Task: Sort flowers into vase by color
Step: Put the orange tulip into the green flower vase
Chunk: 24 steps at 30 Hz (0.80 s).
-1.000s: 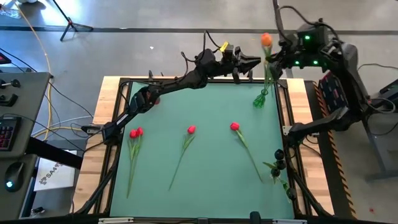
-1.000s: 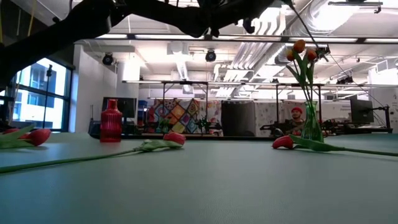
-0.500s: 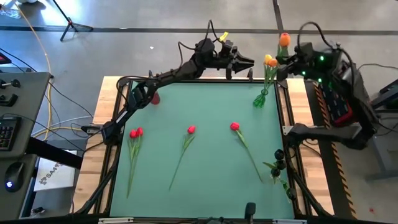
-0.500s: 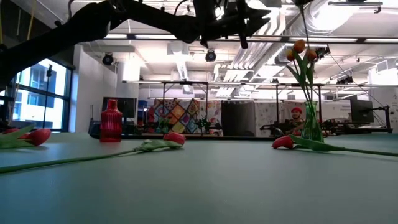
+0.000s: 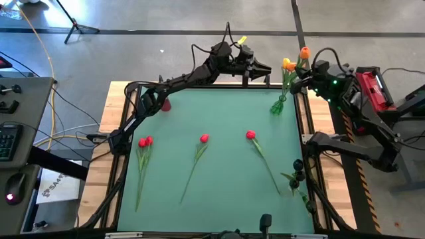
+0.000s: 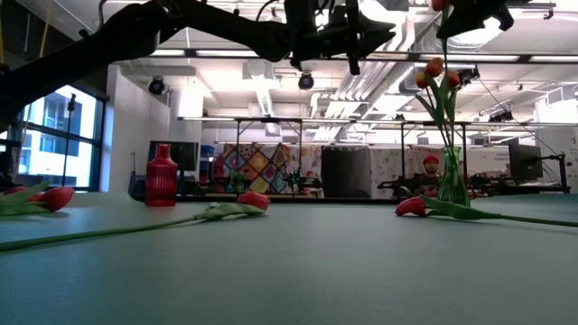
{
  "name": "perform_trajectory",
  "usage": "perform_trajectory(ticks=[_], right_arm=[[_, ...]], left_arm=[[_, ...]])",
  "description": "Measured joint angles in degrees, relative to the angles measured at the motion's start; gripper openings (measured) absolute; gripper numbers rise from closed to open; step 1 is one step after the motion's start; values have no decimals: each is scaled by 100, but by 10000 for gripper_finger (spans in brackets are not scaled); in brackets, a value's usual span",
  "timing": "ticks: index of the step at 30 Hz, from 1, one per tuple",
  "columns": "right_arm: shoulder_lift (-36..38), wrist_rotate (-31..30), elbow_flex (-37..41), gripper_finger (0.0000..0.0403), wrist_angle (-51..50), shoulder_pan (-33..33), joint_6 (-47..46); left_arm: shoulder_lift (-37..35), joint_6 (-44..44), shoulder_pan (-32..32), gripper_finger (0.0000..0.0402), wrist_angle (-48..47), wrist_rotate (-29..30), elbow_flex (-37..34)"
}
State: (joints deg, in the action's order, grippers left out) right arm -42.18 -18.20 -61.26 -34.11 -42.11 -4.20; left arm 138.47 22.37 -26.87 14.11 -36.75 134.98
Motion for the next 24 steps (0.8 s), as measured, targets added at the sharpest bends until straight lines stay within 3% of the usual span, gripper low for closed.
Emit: perform_trajectory(ticks=[14, 24], right_arm=[[58, -79, 790, 5, 286, 0, 158], [20, -71, 1120, 91, -3, 0, -336]], left_arm=[[0, -13, -61, 81, -99, 17, 0], [0, -41, -60, 81, -101, 16, 0]])
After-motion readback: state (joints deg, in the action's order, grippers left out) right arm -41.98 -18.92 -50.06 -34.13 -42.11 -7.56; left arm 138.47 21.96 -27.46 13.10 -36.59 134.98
